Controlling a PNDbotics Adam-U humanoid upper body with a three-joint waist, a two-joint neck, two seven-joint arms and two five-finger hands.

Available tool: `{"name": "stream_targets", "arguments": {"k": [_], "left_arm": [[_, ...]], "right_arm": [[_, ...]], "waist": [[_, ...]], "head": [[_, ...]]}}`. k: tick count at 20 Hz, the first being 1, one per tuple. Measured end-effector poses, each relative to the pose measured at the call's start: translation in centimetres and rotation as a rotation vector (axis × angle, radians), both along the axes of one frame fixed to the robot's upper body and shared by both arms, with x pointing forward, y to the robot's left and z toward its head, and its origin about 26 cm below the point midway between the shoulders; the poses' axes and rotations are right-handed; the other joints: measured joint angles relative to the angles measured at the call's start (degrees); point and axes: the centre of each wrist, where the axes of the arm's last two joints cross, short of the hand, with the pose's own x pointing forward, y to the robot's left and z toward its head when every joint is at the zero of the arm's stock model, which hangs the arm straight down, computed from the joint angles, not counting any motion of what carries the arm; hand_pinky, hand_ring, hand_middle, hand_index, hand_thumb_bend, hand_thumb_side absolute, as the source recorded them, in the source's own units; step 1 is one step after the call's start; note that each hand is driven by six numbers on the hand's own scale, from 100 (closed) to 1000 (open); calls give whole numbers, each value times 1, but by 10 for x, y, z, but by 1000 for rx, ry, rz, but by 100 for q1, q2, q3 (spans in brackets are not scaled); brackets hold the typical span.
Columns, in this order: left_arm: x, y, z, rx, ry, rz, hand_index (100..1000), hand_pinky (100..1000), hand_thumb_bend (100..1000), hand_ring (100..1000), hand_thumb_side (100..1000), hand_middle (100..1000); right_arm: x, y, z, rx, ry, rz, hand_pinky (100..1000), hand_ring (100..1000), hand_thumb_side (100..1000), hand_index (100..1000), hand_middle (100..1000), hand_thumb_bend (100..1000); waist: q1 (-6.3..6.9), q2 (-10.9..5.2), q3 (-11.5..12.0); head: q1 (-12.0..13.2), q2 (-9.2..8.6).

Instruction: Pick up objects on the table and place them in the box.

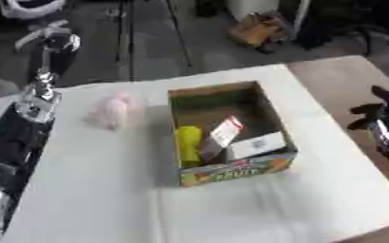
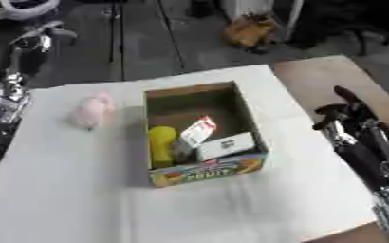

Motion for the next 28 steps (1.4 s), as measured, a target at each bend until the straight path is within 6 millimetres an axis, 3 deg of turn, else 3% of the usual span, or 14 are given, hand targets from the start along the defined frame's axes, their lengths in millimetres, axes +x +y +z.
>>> {"name": "stream_targets", "arguments": {"k": [11,19,28], "left_arm": [[4,-31,-4,162,59,-154,835,649,550,742,891,784],[5,-35,-5,221,81,-185,833,655,559,746,890,785],[4,-35,-15,361,142,-208,851,688,677,765,831,799]], "right_arm": [[0,1,0,-2,2,8,746,607,532,1000,687,100],[0,1,0,-3,1,10,746,607,532,1000,688,100],[0,1,0,-3,0,12,746,606,534,1000,687,100]], "waist": [[-12,3,9],[-14,3,14],[0,39,-14]], "head": [[9,1],[0,1],[-18,1]]}}
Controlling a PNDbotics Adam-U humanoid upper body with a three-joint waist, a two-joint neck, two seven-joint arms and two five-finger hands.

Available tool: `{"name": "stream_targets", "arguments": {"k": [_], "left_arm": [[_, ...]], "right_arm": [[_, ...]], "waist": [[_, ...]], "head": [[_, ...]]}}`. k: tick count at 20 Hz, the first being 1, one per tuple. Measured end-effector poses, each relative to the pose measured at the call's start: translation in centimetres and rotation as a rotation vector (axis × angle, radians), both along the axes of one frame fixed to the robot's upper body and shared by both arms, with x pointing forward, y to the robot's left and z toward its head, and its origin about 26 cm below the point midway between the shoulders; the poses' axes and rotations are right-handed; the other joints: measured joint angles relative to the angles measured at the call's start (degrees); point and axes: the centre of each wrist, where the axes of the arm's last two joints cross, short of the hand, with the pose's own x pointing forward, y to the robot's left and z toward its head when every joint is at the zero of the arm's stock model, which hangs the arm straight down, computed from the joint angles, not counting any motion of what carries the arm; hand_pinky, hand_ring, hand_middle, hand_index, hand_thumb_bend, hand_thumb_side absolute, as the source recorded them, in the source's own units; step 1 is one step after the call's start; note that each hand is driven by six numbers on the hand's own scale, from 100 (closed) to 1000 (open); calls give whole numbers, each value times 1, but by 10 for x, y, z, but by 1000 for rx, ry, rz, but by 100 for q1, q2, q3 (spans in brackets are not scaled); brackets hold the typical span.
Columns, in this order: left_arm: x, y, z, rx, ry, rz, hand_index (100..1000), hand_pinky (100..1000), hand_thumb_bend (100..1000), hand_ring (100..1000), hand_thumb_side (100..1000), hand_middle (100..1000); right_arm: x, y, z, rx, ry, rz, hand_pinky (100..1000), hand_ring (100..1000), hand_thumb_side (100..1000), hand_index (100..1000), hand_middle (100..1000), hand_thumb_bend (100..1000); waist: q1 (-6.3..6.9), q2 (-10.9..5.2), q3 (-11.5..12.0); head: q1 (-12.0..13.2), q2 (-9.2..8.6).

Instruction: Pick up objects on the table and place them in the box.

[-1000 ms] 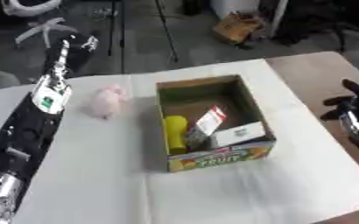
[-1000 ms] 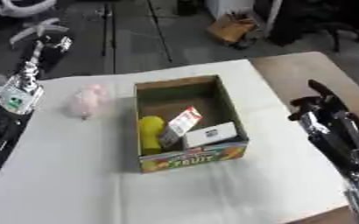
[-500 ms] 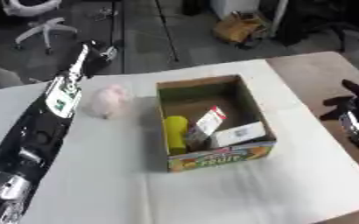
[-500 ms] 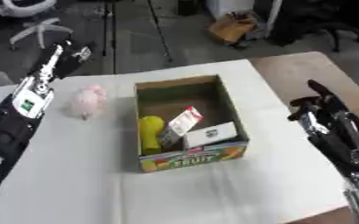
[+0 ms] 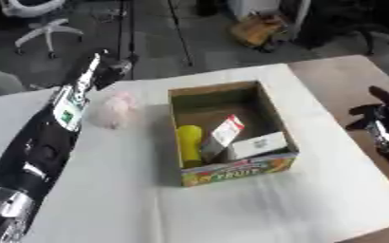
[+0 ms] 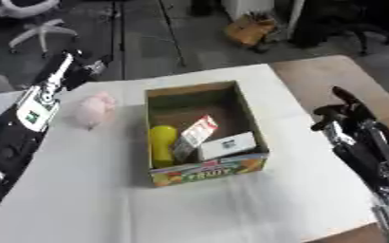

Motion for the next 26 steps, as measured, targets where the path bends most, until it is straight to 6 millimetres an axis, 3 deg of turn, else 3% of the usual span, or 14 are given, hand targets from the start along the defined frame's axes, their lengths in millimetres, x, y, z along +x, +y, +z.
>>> {"name": "stream_targets", "arguments": {"k": [3,4,8,20,26], "left_arm": [[-1,-1,-6,65,25,-18,851,688,677,765,831,799],[-1,0,-6,83,29,-21,859,694,736,756,797,781],[-4,2,-20,166,81,-43,866,696,777,752,782,778],[-11,8,-39,389,182,-45,844,695,797,737,754,751],[-13,14,-43,463,151,-1,826,684,786,723,712,739]], "right_arm": [[0,0,0,0,0,0,746,606,534,1000,687,100],[0,0,0,0,-1,0,746,605,536,1000,688,100],[0,0,1,0,-2,1,747,605,535,1000,688,100],[0,0,1,0,-3,1,747,604,537,1000,688,100],[0,0,1,0,-3,1,748,604,539,1000,688,100]], "waist": [[13,18,-11],[12,18,-11],[18,18,-10],[5,18,25],[-4,28,29]], "head": [[-3,0],[-3,0],[-11,0],[-64,0],[-98,0]]}}
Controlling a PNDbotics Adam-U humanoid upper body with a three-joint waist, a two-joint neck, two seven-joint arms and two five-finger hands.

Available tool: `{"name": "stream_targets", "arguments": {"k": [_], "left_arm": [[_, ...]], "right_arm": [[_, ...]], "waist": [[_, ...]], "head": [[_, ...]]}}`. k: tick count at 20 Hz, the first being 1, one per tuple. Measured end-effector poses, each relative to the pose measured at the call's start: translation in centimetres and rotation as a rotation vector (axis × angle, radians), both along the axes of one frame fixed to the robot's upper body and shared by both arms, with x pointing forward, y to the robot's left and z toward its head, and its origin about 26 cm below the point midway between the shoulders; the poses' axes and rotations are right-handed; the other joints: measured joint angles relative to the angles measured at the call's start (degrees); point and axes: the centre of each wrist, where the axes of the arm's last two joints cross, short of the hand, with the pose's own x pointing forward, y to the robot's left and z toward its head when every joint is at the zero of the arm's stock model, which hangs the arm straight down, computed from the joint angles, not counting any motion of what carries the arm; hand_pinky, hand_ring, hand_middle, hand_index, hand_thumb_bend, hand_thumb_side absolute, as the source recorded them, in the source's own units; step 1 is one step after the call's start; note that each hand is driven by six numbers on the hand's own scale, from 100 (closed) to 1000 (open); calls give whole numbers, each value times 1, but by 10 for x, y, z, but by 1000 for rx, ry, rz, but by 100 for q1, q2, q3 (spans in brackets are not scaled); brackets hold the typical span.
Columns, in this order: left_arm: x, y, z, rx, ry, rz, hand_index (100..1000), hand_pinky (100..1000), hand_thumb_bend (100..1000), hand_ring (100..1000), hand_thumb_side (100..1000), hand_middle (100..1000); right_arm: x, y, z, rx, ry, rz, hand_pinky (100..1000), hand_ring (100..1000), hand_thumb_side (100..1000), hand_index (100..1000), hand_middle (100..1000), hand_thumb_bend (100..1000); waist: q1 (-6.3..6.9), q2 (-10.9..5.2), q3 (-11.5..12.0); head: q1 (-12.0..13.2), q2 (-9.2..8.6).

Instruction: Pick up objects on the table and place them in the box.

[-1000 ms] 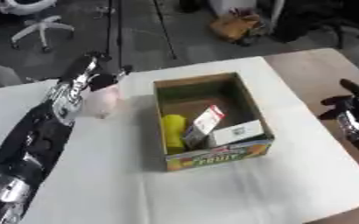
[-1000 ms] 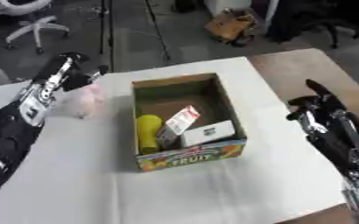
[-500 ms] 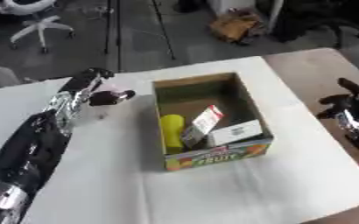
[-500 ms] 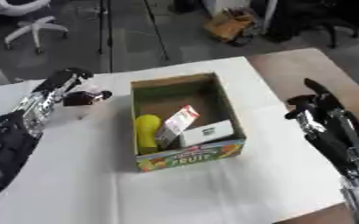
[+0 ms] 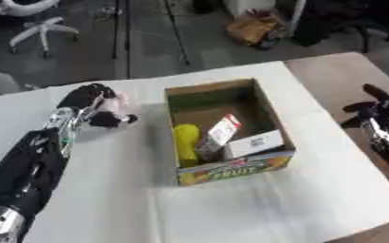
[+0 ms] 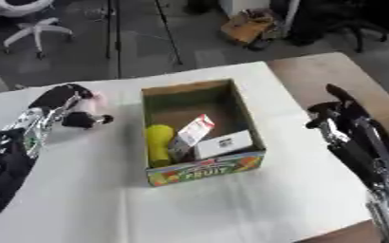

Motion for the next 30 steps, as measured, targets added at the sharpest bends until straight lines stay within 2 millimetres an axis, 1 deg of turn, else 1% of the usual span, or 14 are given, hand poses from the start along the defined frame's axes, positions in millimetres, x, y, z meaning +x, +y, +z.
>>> {"name": "stream_targets", "arguments": {"k": [2,3,5,8,9,12,13,16,17,18,20,27,29,30], "left_arm": [[-1,2,-2,18,-25,12,825,686,776,731,707,748],[-2,2,-3,26,-38,15,819,679,731,724,679,740],[-3,3,-7,35,-59,19,817,676,726,721,675,737],[-4,5,-13,41,-74,23,767,608,581,650,580,665],[-5,5,-14,40,-76,25,732,567,485,611,513,620],[-5,4,-17,37,-75,24,728,563,478,607,510,617],[-5,4,-18,35,-75,24,663,476,371,535,452,531],[-5,3,-20,30,-69,22,643,446,333,504,428,510],[-5,3,-20,29,-69,22,562,365,166,404,363,442],[-5,3,-20,24,-70,24,534,340,115,387,349,417],[-5,4,-19,8,-81,37,493,303,100,357,325,382],[-6,7,-15,-82,-152,102,454,298,100,333,357,355],[-4,8,-5,-120,-189,107,459,316,100,338,362,361],[-2,10,5,-134,-222,106,459,318,100,338,362,362]], "right_arm": [[0,0,0,0,0,0,748,604,540,1000,687,100],[0,0,0,0,0,0,748,604,541,1000,688,100],[0,0,0,0,0,0,748,604,541,1000,688,100],[0,0,0,0,0,0,748,604,543,1000,688,100],[0,0,0,0,0,0,748,604,543,1000,688,100],[0,0,0,0,0,0,748,604,544,1000,688,100],[0,0,0,0,0,0,749,604,543,1000,688,100],[0,0,0,0,0,0,749,604,544,1000,688,100],[0,0,0,0,0,0,749,604,543,1000,688,100],[0,0,0,0,0,0,749,604,543,1000,688,100],[0,0,0,0,0,0,749,604,544,1000,688,100],[0,-1,0,1,-1,-3,749,604,543,1000,688,100],[-1,-2,-1,2,1,-6,750,604,542,1000,688,100],[-1,-2,-1,2,1,-7,750,604,542,1000,688,100]], "waist": [[-9,18,0],[-11,22,1],[-11,22,1],[-11,23,2],[-11,23,2],[-12,23,4],[-12,23,4],[-12,23,4],[-12,23,4],[-12,23,4],[-12,23,4],[-13,23,46],[-14,22,72],[-15,22,86]], "head": [[-7,-2],[-9,-11],[-11,-40],[-14,-46],[-16,-46],[-26,-47],[-28,-47],[-32,-48],[-34,-49],[-36,-49],[-40,-50],[-67,-74],[-87,-74],[-92,-74]]}}
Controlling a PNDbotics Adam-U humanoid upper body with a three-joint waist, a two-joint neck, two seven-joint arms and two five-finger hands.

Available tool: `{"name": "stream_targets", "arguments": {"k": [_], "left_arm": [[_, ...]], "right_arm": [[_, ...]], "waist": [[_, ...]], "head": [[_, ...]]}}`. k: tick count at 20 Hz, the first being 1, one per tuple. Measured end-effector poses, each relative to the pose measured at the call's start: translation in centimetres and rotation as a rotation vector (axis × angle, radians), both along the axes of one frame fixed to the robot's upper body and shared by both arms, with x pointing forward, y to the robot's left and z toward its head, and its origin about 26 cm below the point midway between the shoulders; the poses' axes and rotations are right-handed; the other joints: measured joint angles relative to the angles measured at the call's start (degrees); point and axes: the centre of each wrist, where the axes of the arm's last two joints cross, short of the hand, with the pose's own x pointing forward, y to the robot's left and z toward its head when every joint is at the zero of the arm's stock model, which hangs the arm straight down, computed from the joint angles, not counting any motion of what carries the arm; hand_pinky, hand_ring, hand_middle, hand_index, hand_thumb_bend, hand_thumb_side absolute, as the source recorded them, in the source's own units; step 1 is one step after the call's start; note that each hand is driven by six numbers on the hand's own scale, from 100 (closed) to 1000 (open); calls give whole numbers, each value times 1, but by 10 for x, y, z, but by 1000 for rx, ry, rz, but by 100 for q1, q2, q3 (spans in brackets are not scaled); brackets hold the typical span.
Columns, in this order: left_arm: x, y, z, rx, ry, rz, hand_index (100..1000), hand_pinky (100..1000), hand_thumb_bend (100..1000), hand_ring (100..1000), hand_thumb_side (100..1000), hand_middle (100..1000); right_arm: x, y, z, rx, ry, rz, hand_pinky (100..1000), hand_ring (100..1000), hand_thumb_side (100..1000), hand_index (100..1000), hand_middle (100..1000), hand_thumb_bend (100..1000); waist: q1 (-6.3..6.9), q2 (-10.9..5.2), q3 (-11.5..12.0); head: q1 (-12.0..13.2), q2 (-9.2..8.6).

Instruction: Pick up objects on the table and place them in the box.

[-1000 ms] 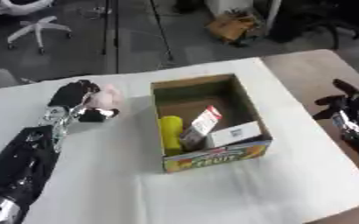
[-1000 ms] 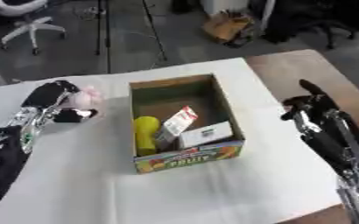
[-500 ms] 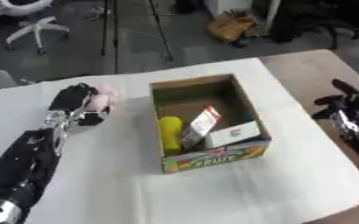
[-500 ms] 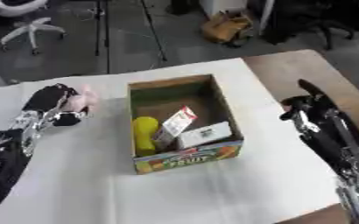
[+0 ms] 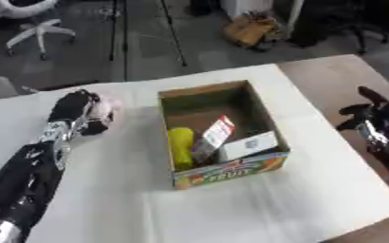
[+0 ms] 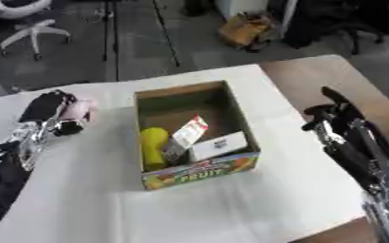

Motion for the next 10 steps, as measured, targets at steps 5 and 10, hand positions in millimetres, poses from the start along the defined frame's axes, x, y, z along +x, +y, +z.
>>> {"name": "stream_targets", "arguments": {"k": [5,10], "left_arm": [[7,2,55,-53,-141,-45,464,334,100,342,382,367],[10,-22,86,-91,-191,-172,469,354,100,351,392,374]], "right_arm": [[0,0,0,0,0,0,750,604,541,1000,688,100],[0,0,0,1,-1,4,751,604,539,1000,688,100]], "waist": [[-32,-4,31],[-57,-17,5]], "head": [[-12,0],[5,0]]}}
